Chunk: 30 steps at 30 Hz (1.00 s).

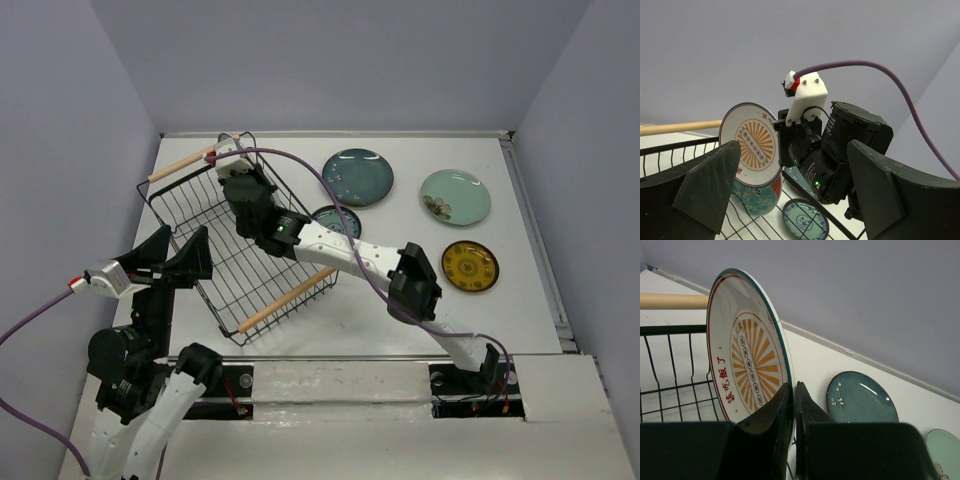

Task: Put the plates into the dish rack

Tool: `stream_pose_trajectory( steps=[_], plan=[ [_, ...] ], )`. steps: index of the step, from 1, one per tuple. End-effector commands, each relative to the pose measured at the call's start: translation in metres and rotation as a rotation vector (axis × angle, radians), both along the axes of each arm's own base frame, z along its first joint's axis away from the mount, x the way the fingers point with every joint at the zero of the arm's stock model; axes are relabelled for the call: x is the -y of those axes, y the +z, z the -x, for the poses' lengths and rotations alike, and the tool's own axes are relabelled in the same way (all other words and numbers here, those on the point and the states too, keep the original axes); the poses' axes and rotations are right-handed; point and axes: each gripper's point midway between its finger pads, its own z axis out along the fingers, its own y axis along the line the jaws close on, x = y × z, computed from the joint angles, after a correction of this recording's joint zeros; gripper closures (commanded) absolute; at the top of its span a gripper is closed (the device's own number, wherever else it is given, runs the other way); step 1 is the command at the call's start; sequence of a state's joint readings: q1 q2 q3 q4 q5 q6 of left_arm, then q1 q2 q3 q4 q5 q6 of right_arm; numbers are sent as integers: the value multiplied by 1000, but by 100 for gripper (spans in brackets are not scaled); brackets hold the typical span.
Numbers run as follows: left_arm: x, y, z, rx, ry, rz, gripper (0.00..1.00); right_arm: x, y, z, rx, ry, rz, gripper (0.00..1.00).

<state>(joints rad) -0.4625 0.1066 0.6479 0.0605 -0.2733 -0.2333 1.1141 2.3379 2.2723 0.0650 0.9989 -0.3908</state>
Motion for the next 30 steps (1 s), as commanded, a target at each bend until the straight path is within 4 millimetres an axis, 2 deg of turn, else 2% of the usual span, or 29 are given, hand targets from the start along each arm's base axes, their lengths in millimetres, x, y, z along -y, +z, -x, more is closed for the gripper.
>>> stream_pose_trajectory(
  steps=[1, 11, 14, 15, 16, 17, 18, 30],
  plan=[
    [-11, 25, 15, 78, 17, 47, 1, 6, 20, -2, 51, -55, -115, 93],
    [-11, 27, 16, 82, 14, 50, 1, 2, -16, -5, 18, -68, -50, 93],
    [-11, 27, 15, 79, 16, 53, 1, -10, -29, 2, 17, -56, 22, 93],
    [-11, 27, 15, 81, 15, 52, 1, -9, -21, 1, 29, -76, 23, 93],
    [-10, 27, 15, 78, 12, 51, 1, -11, -33, -2, 28, -87, 85, 93],
    [-10, 27, 15, 78, 9, 52, 1, -9, -24, -2, 37, -96, 83, 93],
    [-9, 27, 15, 78, 8, 51, 1, -15, -32, 1, 35, -90, 105, 93],
    [-9, 27, 18, 83, -4, 59, 1, -20, -54, 0, 15, -77, 99, 93]
  ],
)
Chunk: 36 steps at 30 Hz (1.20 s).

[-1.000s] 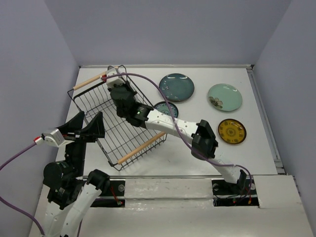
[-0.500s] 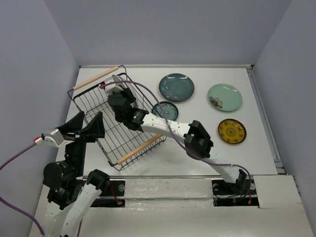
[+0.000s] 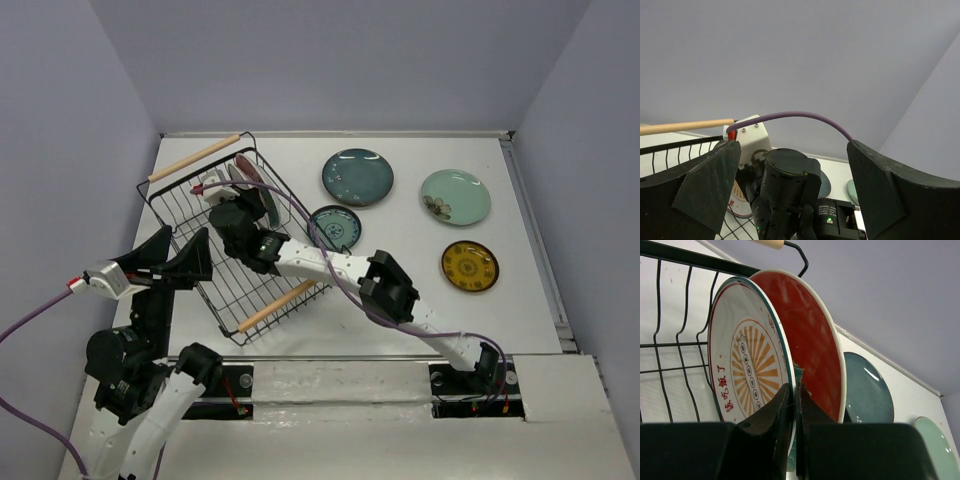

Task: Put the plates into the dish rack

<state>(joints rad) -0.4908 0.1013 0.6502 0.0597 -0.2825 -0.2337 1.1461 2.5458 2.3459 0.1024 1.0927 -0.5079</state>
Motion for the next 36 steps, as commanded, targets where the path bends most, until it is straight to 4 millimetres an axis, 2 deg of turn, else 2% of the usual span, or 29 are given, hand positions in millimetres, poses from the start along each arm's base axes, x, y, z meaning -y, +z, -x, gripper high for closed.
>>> stream_pose_trajectory(
  steps=[1, 2, 3, 5, 6, 7, 9, 12, 13, 15, 16, 17, 18, 19, 20, 21, 22, 23, 24, 25, 26, 27, 28, 29, 30, 31, 34, 35, 36],
  plan=[
    [-12, 26, 15, 77, 16, 51, 1, 4, 32, 0, 46, -17, -109, 92],
    [-12, 26, 15, 77, 16, 53, 1, 3, 30, 0, 43, -15, -109, 89],
    [-12, 26, 15, 78, 15, 51, 1, 4, 31, 0, 42, -16, -119, 79],
    [-11, 25, 14, 73, 15, 52, 1, 4, 38, 1, 44, -1, -141, 69],
    [-11, 25, 14, 73, 15, 52, 1, 4, 44, 2, 47, 6, -156, 69],
    [-11, 24, 13, 71, 18, 48, 1, 2, 45, 3, 45, 21, -159, 60],
    [-11, 24, 12, 67, 21, 50, 1, 5, 62, 5, 51, 38, -205, 50],
    [-12, 23, 11, 59, 28, 49, 1, -3, 64, 14, -1, 131, -260, 45],
    [-12, 22, 10, 55, 31, 47, 1, -3, 77, 21, -20, 188, -294, 44],
    [-13, 21, 8, 49, 38, 46, 1, -5, 85, 32, -68, 254, -372, 42],
    [-13, 21, 7, 46, 41, 44, 1, -2, 113, 42, -68, 317, -433, 42],
    [-12, 20, 7, 44, 41, 44, 1, 0, 107, 48, -98, 329, -449, 42],
    [-13, 20, 6, 43, 45, 43, 1, 4, 115, 52, -102, 347, -467, 41],
    [-12, 19, 4, 37, 47, 40, 1, 15, 138, 60, -92, 366, -504, 41],
    [-13, 19, 4, 37, 51, 38, 1, 21, 144, 64, -94, 370, -517, 41],
    [-12, 18, 2, 31, 52, 34, 1, 26, 135, 68, -117, 373, -510, 41],
    [-11, 18, 2, 30, 50, 32, 1, 31, 138, 74, -127, 393, -514, 41],
    [-9, 16, 0, 24, 45, 28, 1, 50, 157, 76, -120, 389, -568, 41],
    [-8, 15, -1, 23, 43, 24, 1, 62, 131, 77, -179, 371, -537, 45],
    [-7, 16, -1, 23, 39, 25, 1, 69, 127, 79, -218, 392, -551, 48],
    [-5, 15, -2, 20, 32, 16, 1, 99, 137, 74, -242, 358, -629, 51],
    [-4, 14, -3, 18, 26, 14, 1, 115, 133, 71, -267, 344, -665, 55],
    [-3, 15, -3, 20, 24, 15, 1, 126, 97, 74, -355, 356, -656, 66],
    [-2, 14, -4, 18, 21, 12, 1, 143, 89, 72, -392, 343, -698, 70],
    [-1, 14, -5, 16, 17, 9, 1, 176, 71, 67, -460, 312, -787, 77],
    [0, 13, -6, 14, 14, 6, 1, 191, 62, 67, -494, 300, -826, 81],
    [4, 12, -8, 8, 1, -2, 1, 228, 36, 62, -571, 252, -918, 84],
    [6, 10, -10, 3, -1, -8, 1, 234, 14, 65, -608, 231, -919, 84],
    [7, 11, -10, 4, -7, -10, 1, 236, 4, 65, -628, 224, -936, 77]
  ],
)
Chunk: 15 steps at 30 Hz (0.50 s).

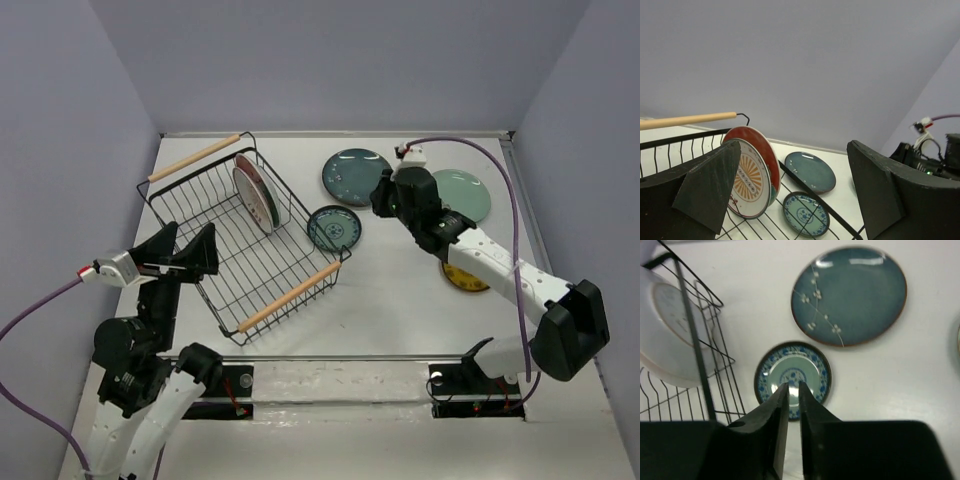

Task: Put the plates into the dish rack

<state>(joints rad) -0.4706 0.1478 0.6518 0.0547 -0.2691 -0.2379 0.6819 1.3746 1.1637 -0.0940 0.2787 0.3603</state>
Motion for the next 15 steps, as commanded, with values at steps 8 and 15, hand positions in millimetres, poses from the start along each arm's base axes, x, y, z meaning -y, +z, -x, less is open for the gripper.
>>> stream_pose_trajectory(
  steps=[8, 15],
  plan=[
    [7, 13, -5, 22, -20, -3, 1, 10, -124, -6, -389, 123, -359, 51],
    [8, 13, -5, 24, -25, -4, 1, 6, -163, -32, -450, 66, -365, 52]
  ],
)
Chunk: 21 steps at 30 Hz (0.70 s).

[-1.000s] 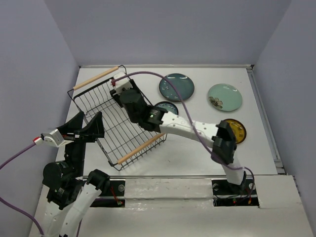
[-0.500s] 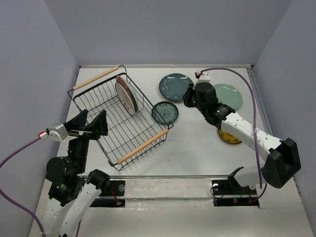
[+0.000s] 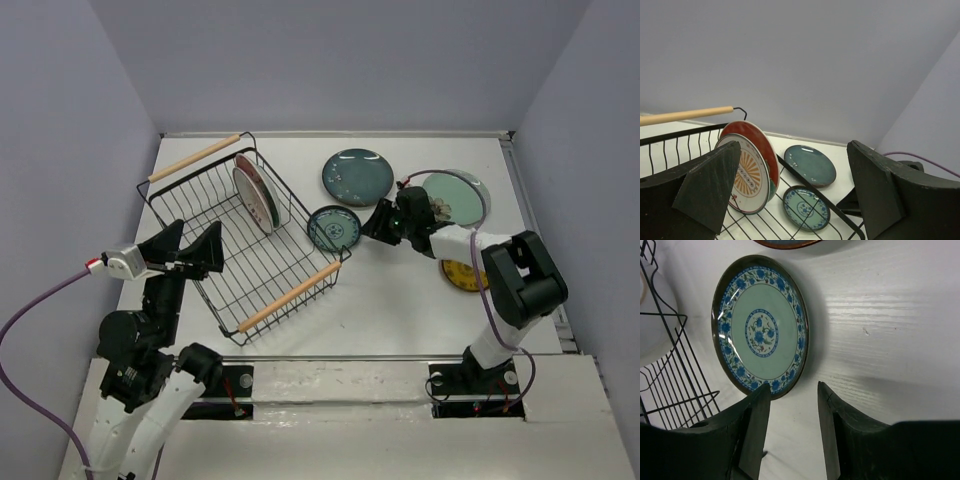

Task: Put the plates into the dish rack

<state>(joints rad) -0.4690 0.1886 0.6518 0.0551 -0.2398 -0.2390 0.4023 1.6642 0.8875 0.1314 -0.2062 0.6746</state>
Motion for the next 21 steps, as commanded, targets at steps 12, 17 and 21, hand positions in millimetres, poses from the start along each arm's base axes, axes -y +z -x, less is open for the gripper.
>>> stream_pose_trajectory(
  steps=[12, 17, 21],
  plan=[
    [-2, 22, 8, 70, -9, 29, 1, -36, -23, -45, -23, 29, -160, 77],
    [-3, 23, 9, 72, -6, 31, 1, -17, -2, -44, 33, -46, -137, 93],
    [-4, 26, 13, 88, -14, 37, 1, 20, 26, -34, 104, -156, 0, 93]
  ],
)
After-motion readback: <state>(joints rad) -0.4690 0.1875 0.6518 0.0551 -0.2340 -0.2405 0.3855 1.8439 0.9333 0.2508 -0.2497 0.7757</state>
